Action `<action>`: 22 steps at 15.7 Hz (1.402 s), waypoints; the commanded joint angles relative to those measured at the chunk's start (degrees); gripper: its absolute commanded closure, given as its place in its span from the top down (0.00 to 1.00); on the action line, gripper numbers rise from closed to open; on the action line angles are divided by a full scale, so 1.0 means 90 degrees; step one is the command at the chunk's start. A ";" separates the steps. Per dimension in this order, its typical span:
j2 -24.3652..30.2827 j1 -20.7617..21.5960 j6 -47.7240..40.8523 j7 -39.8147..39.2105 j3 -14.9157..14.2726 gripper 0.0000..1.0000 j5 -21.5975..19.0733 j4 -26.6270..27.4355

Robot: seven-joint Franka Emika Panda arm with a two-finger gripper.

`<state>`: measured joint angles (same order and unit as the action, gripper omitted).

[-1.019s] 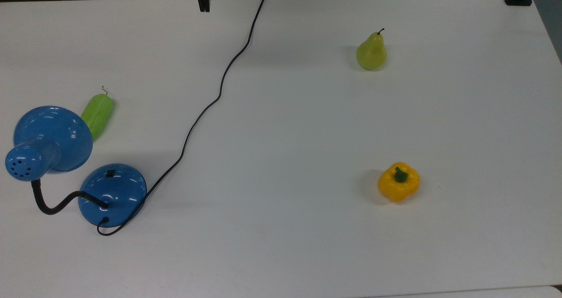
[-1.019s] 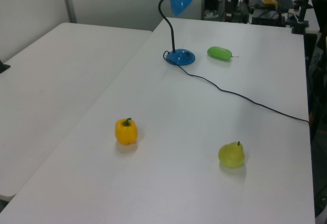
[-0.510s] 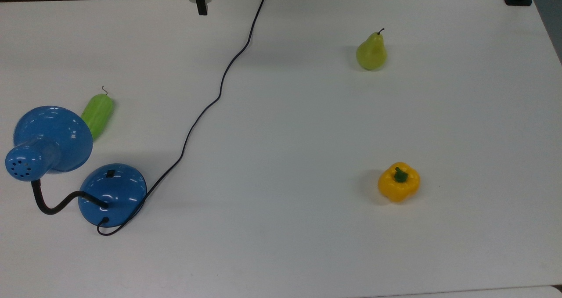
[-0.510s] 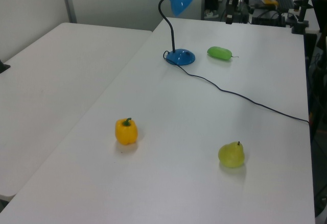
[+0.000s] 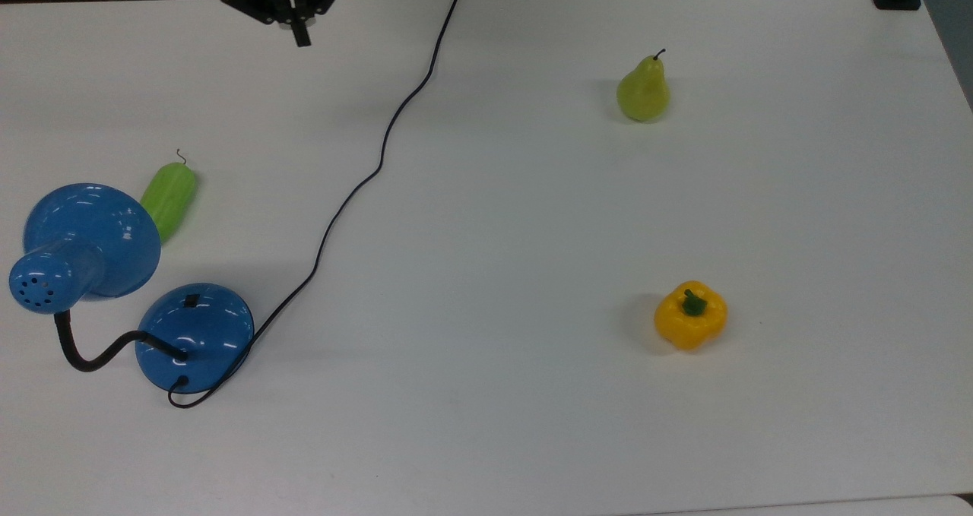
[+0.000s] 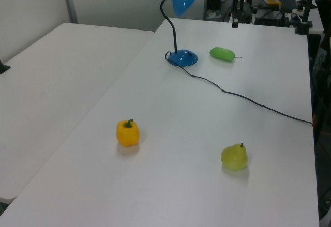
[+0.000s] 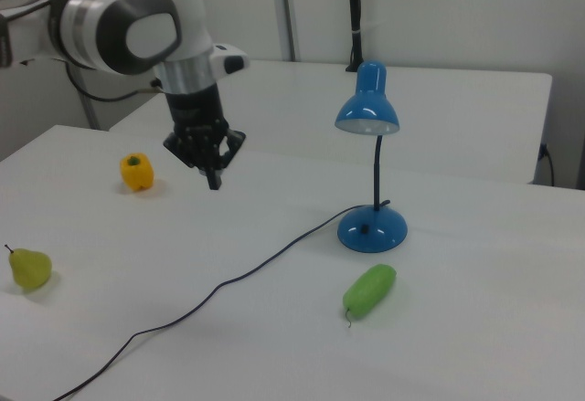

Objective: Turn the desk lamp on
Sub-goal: 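Move the gripper toward the blue lamp's round base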

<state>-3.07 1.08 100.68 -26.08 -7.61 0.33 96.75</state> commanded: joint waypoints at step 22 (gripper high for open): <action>-0.3291 -0.0393 0.2513 0.0612 -0.0726 0.00 -0.0857 -0.2098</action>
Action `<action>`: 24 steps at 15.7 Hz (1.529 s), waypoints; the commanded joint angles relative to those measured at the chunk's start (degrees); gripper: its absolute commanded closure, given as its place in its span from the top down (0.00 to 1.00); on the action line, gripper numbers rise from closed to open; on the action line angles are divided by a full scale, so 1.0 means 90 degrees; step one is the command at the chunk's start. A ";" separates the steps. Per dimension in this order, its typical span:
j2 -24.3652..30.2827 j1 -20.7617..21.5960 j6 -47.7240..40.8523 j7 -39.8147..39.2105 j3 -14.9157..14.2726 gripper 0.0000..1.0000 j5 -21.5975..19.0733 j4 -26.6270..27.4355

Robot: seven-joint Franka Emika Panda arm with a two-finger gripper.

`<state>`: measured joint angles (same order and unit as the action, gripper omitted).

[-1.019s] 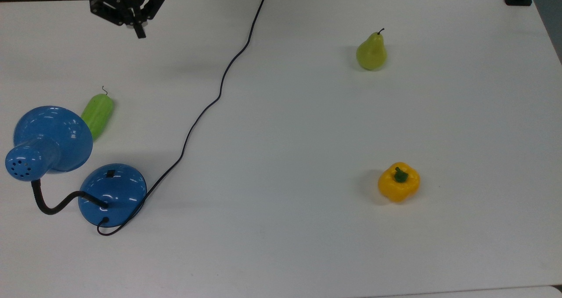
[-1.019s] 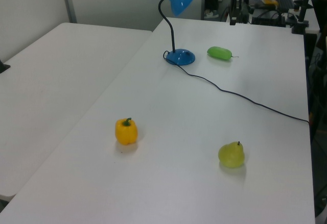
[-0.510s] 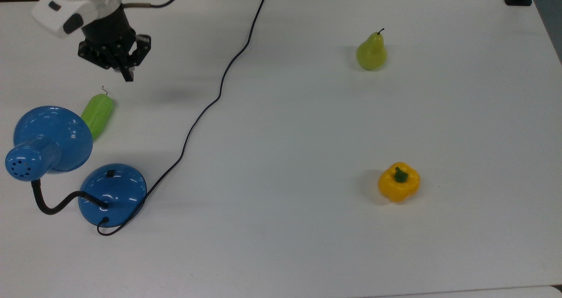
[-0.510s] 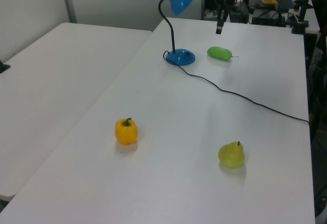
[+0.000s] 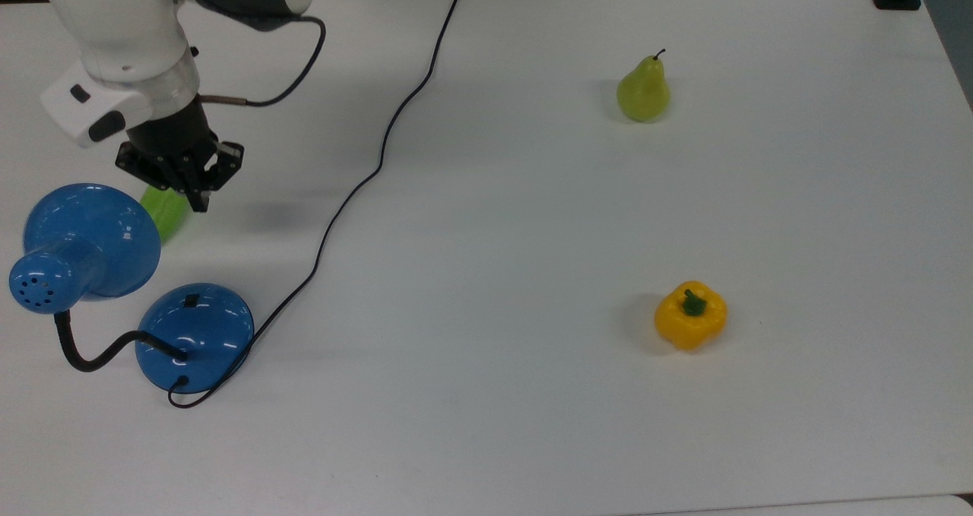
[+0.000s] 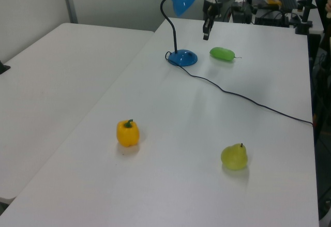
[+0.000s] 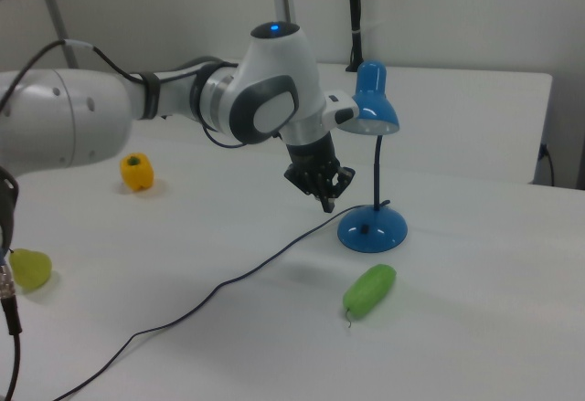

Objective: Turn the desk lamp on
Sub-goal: 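Move the gripper toward the blue lamp's round base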

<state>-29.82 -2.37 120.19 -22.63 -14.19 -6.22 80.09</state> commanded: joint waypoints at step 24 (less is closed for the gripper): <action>-0.0603 -0.0273 0.1821 0.0103 0.0034 0.00 -0.0100 0.0212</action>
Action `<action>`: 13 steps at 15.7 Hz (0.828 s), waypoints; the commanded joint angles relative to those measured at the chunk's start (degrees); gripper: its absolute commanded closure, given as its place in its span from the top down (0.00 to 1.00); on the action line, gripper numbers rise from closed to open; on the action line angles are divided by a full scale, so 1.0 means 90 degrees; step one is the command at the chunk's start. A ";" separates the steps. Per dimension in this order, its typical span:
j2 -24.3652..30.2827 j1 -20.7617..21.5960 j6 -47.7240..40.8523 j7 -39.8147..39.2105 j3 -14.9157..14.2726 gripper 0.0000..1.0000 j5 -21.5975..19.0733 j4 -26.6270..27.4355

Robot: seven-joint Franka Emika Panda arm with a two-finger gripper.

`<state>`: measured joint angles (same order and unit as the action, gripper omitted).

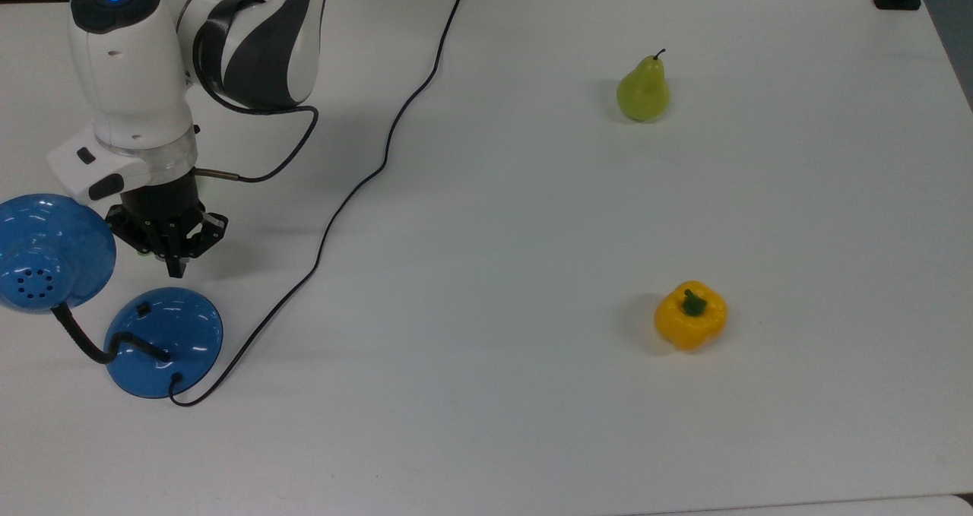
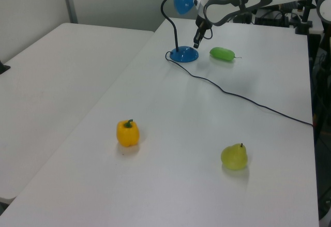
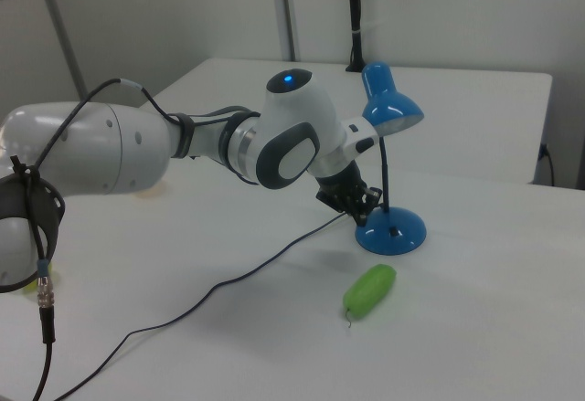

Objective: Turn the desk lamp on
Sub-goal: 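Lower the gripper onto the switch on the lamp base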

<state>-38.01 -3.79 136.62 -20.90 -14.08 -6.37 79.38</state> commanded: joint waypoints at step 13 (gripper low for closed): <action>0.0464 -0.0887 -0.0211 -0.2587 0.0207 0.00 -0.1175 0.0418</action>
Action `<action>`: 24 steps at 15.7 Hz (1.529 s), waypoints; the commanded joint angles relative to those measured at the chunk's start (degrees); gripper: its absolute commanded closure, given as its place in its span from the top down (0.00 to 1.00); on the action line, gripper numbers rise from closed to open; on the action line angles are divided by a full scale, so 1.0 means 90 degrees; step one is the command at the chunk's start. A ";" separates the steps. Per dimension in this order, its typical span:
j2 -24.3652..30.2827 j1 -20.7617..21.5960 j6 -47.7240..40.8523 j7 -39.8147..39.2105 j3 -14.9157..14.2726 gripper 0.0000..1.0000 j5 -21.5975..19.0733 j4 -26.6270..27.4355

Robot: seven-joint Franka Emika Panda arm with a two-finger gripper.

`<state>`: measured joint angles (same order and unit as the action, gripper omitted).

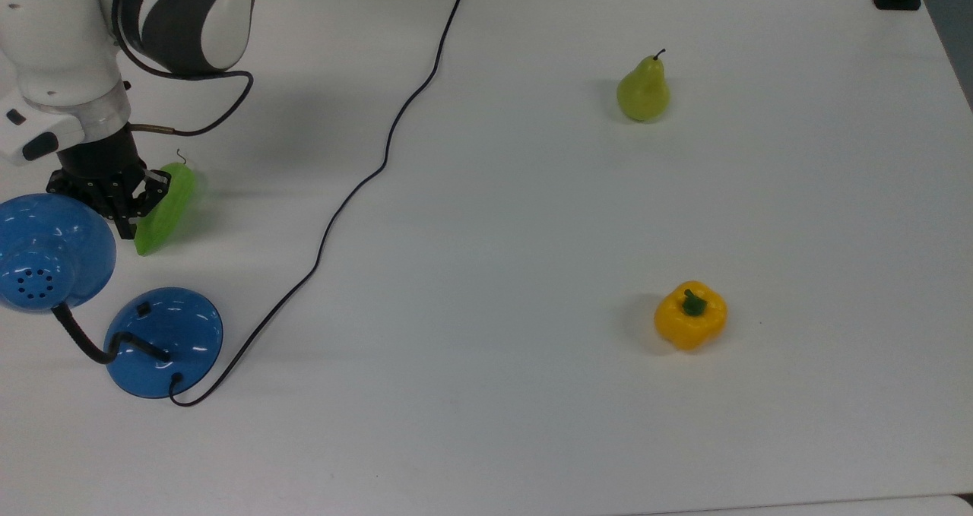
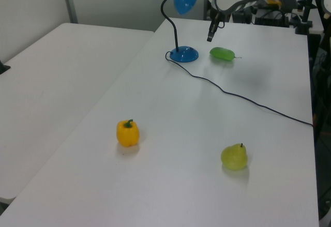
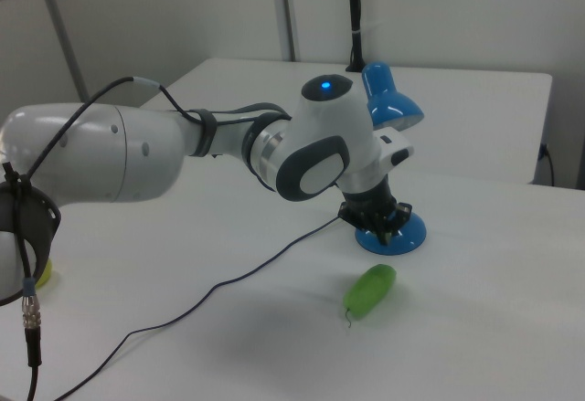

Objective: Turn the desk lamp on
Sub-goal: 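Lower the gripper onto the switch on the lamp base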

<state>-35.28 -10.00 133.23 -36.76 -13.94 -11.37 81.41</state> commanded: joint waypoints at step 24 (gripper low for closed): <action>-0.0982 -0.0842 0.2922 -0.1043 0.1558 0.00 -0.1197 -0.0257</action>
<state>-43.23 -17.59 157.87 -46.84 -0.40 -20.57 80.24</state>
